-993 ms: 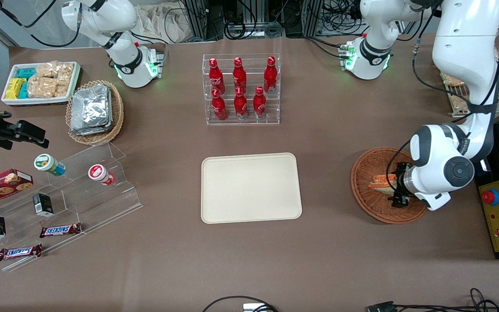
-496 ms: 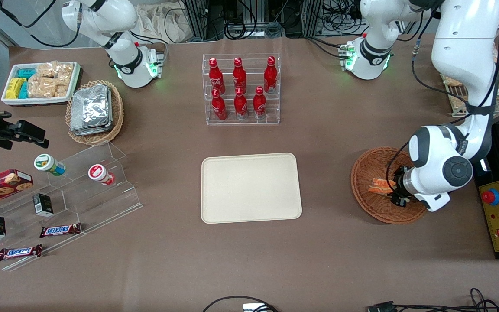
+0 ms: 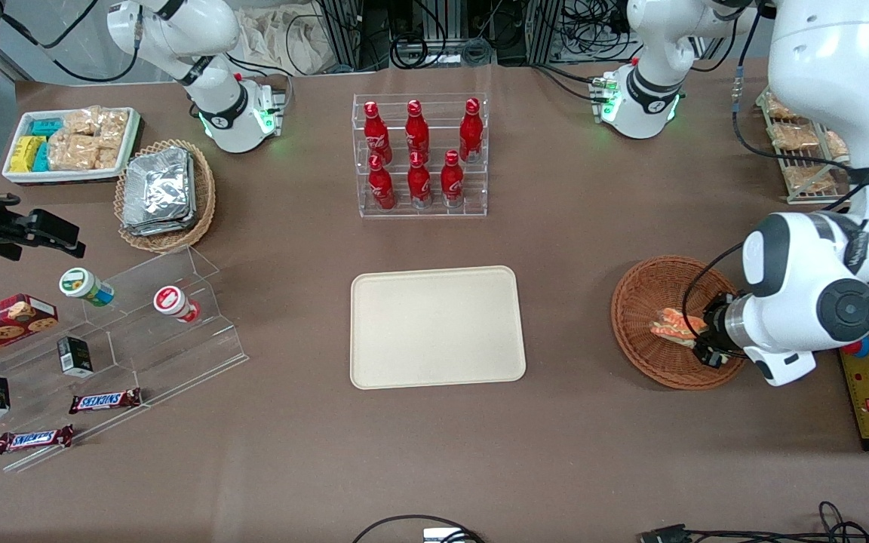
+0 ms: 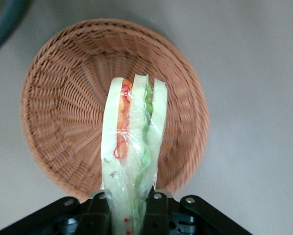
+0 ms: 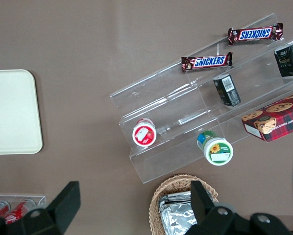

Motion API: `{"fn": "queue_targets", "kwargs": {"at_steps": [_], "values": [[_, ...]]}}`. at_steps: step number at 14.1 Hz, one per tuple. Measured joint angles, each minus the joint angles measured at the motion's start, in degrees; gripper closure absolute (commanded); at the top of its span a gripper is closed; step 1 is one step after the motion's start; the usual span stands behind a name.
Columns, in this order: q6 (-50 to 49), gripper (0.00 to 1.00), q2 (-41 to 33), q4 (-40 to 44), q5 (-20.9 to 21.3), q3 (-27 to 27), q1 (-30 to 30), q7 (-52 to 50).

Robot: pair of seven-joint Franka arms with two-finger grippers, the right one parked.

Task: Place sandwich from basket to tray
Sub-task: 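Carry the sandwich with the left gripper over the cream tray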

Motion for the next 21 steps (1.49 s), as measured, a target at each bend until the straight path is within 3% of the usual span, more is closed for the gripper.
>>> {"fn": "queue_targets", "kwargs": {"at_steps": [3,7,10,13,20,21], "values": [[-6.7,1.0,-0.4,7.8,0.0,-7.4,-0.4,3.4],[0.2,1.0,4.1,8.2,0.1,-16.3,-2.5,17.6],[8.9,1.0,11.4,8.8,2.0,-17.0,-8.0,21.7],[11.4,1.0,16.7,10.4,2.7,-17.1,-10.7,27.5],[13.7,1.0,20.1,10.8,6.2,-16.9,-14.4,30.5],[14.5,0.96,20.4,10.8,6.2,-16.8,-14.3,30.6]]}}
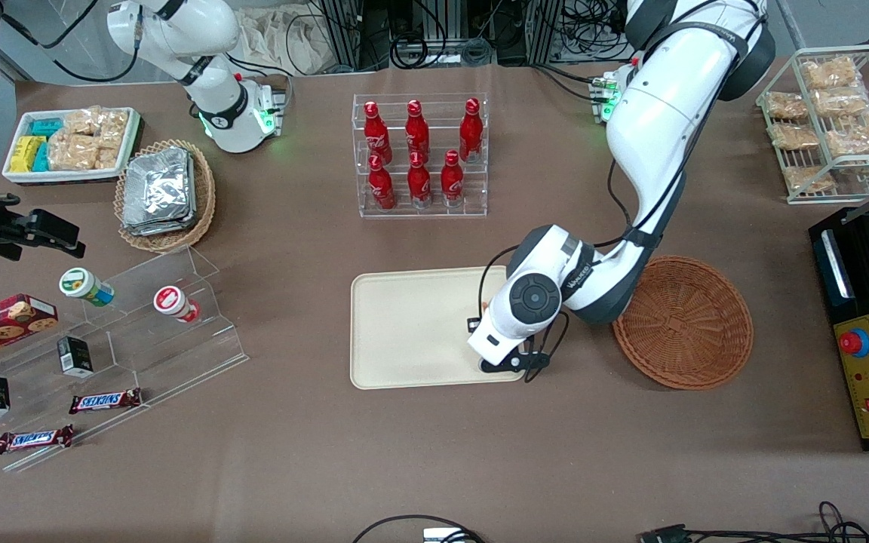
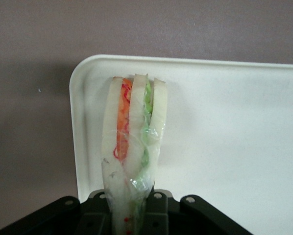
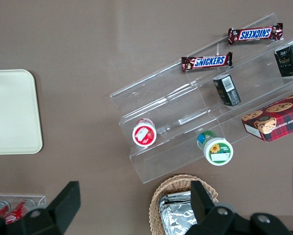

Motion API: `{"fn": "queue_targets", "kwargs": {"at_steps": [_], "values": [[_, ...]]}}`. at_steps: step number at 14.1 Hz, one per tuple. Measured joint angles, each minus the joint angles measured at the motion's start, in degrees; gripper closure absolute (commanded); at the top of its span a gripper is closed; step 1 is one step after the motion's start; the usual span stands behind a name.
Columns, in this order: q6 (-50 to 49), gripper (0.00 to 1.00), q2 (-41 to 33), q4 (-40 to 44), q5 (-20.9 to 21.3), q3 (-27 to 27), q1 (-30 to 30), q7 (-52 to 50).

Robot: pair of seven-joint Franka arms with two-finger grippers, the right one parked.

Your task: Place sandwich from basket to tray

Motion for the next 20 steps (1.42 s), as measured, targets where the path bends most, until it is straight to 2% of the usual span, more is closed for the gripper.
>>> {"fn": "queue_targets", "kwargs": {"at_steps": [2,3,9,13,15,18,20], "values": [[1.2,0.5,0.6,0.0,0.0,0.0,0.1,0.2],[1.5,0.01,0.9,0.0,0.0,0.0,0.1,0.2],[1.4,0.0,0.7,1.3,0.0,0.0,0.7,0.3],[-3.7,0.0,-5.0,-0.3,-0.1,-0.4,2.8,0.5],[-2.9,0.0,-11.1,-7.4,-0.3,-2.4,6.6,2.6],[2.4,0.0,-22.5,-23.4,-0.6,-4.6,12.3,7.7],[1.2,0.0,-29.2,-29.8,-1.3,-4.8,15.0,12.4]]}}
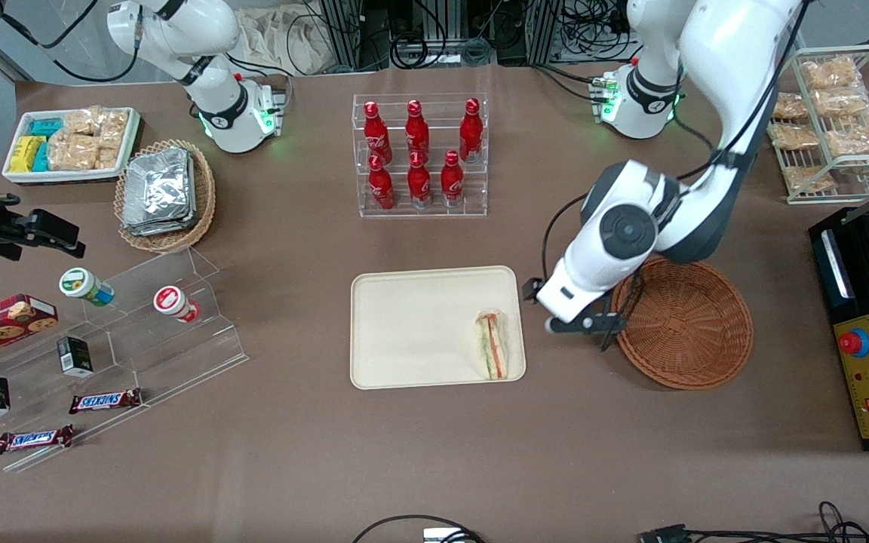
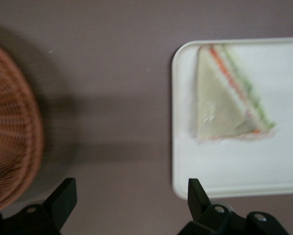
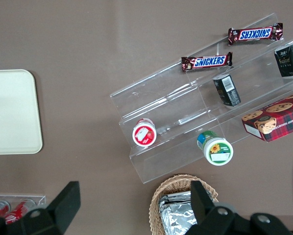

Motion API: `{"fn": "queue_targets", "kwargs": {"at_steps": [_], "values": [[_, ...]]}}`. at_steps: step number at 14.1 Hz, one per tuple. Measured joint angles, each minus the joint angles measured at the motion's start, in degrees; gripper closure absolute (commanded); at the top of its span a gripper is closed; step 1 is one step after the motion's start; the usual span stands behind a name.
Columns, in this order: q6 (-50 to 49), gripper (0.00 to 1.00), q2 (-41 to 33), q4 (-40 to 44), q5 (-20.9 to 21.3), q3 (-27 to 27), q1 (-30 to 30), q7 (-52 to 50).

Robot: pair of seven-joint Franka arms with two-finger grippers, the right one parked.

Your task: Place sandwich from basket to tray

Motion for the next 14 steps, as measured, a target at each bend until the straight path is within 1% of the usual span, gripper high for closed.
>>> {"fn": "queue_targets", "kwargs": {"at_steps": [2,3,6,9,10,12,13,14], "values": [[-5.5,0.0,-4.7,-1.2,-3.1,0.1,5.0,6.2],[-8.2,0.0,-6.6,-1.0,-3.9,0.2,8.1,8.9],[-17.0,0.0,-10.2,2.1,-4.4,0.5,16.5,13.6],[-23.2,0.0,-9.6,8.8,-4.3,0.7,23.0,18.6],[-24.0,0.0,-9.3,10.5,-3.5,0.7,24.0,19.2],[-25.4,0.0,-8.6,12.0,1.4,0.8,24.3,18.7],[-26.0,0.0,-8.2,12.1,2.9,0.7,24.2,17.3],[-26.1,0.0,-7.6,12.1,3.3,0.6,24.1,15.8]]}}
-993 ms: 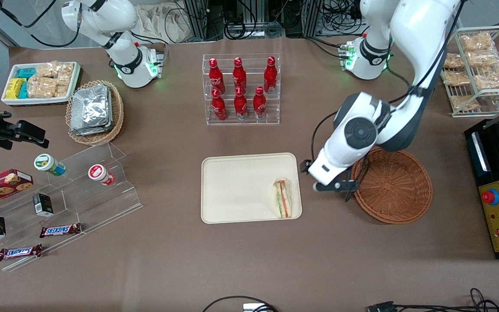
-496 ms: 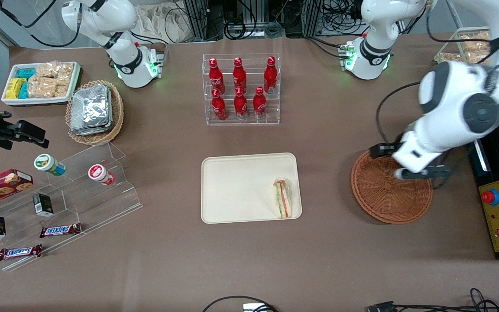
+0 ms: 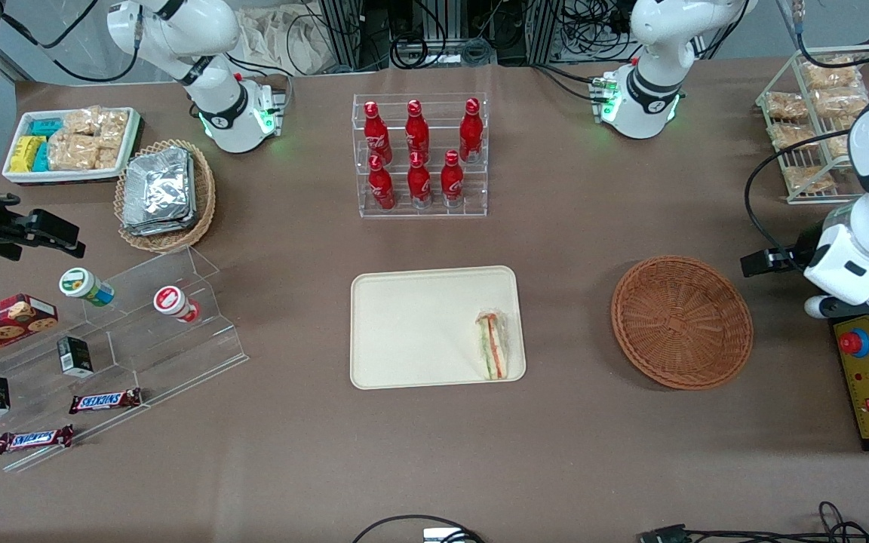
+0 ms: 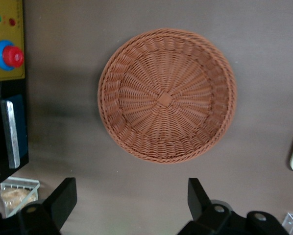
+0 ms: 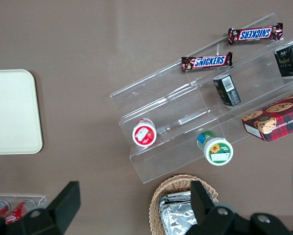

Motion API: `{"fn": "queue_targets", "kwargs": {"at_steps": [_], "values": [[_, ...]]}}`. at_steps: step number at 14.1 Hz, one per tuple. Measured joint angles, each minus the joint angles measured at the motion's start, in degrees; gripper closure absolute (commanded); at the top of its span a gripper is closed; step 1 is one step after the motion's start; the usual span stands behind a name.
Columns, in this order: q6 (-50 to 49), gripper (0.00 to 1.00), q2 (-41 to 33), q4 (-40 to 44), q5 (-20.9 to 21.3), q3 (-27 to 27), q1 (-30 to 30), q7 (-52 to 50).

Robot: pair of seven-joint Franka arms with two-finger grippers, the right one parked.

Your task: Place sandwich from basket to tray

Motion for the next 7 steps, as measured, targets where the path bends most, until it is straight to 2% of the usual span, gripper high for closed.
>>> {"fn": "queue_targets", "kwargs": {"at_steps": [7], "values": [[2.4,0.0,2.3,2.1,-1.0,-0.6,-0.7,-2.6]]}}
